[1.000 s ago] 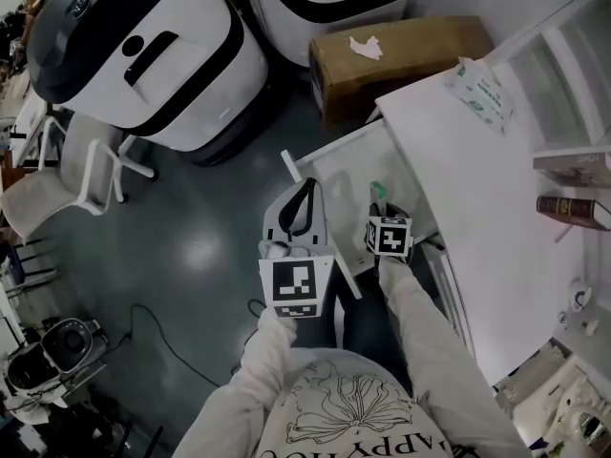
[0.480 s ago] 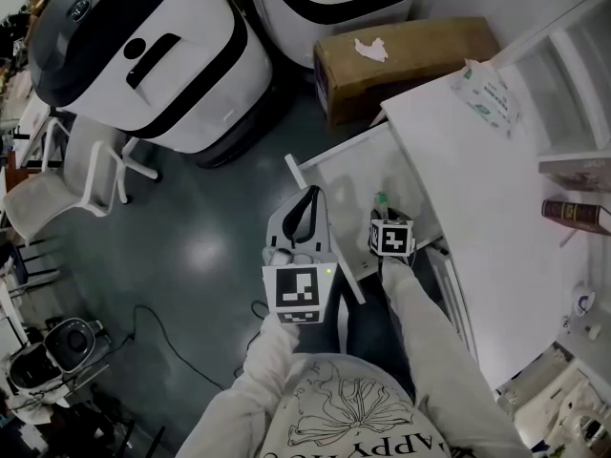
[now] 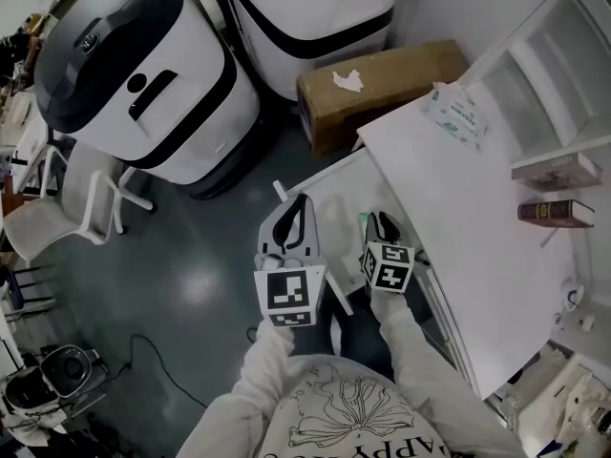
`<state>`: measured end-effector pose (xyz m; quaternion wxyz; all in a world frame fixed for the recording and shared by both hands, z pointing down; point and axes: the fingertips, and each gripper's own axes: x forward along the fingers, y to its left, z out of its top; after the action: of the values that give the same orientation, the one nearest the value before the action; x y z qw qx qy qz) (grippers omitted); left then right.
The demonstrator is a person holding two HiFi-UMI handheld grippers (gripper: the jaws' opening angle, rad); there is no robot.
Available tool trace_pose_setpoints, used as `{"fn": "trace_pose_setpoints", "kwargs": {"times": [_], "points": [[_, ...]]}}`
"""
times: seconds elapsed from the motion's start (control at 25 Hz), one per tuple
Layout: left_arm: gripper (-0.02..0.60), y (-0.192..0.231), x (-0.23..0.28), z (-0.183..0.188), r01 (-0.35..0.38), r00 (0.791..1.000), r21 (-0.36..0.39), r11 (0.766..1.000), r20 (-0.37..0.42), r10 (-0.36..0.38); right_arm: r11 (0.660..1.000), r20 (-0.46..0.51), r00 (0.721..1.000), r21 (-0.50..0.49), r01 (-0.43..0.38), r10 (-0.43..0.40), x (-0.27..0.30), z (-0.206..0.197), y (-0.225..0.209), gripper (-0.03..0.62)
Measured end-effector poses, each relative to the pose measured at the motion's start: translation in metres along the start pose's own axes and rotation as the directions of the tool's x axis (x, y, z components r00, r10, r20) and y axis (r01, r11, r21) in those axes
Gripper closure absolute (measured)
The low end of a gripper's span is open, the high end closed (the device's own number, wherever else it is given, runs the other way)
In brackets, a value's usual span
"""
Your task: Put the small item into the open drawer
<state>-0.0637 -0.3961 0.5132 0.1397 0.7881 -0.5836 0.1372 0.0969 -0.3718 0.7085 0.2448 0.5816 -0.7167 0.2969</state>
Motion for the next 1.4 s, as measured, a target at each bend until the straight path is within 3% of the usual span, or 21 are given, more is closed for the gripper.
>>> {"fn": "trace_pose_setpoints", "kwargs": {"times": [0.12,0.32,0.68,0.88,1.04,1.4], "points": [[0.574,-0.005,-0.005,0.023,0.003,0.999,0.003,1.0,0.042,-0.004,1.0,0.105,0.994,-0.011,0.012,-0.011,-0.03,0.041,0.0,0.566],[0.574,-0.017,-0.015,0.055,0.011,0.994,0.009,1.0,0.105,-0.012,1.0,0.246,0.969,0.018,0.013,-0.017,-0.08,0.102,-0.006,0.572],[0.574,-0.026,-0.034,0.093,-0.002,0.983,0.019,1.0,0.183,-0.002,1.0,0.478,0.878,0.012,0.007,-0.012,-0.163,0.195,-0.007,0.576],[0.574,-0.029,-0.044,0.111,-0.004,0.978,0.018,1.0,0.208,0.0,0.999,0.553,0.833,-0.038,0.033,-0.006,-0.197,0.224,0.0,0.576],[0.574,-0.031,-0.053,0.13,-0.005,0.962,0.017,1.0,0.272,0.0,0.998,0.594,0.804,-0.058,0.039,0.003,-0.215,0.238,0.005,0.576],[0.574,-0.031,-0.066,0.145,-0.012,0.953,0.022,1.0,0.303,0.004,0.995,0.645,0.764,-0.089,0.049,0.02,-0.243,0.254,0.014,0.576]]}}
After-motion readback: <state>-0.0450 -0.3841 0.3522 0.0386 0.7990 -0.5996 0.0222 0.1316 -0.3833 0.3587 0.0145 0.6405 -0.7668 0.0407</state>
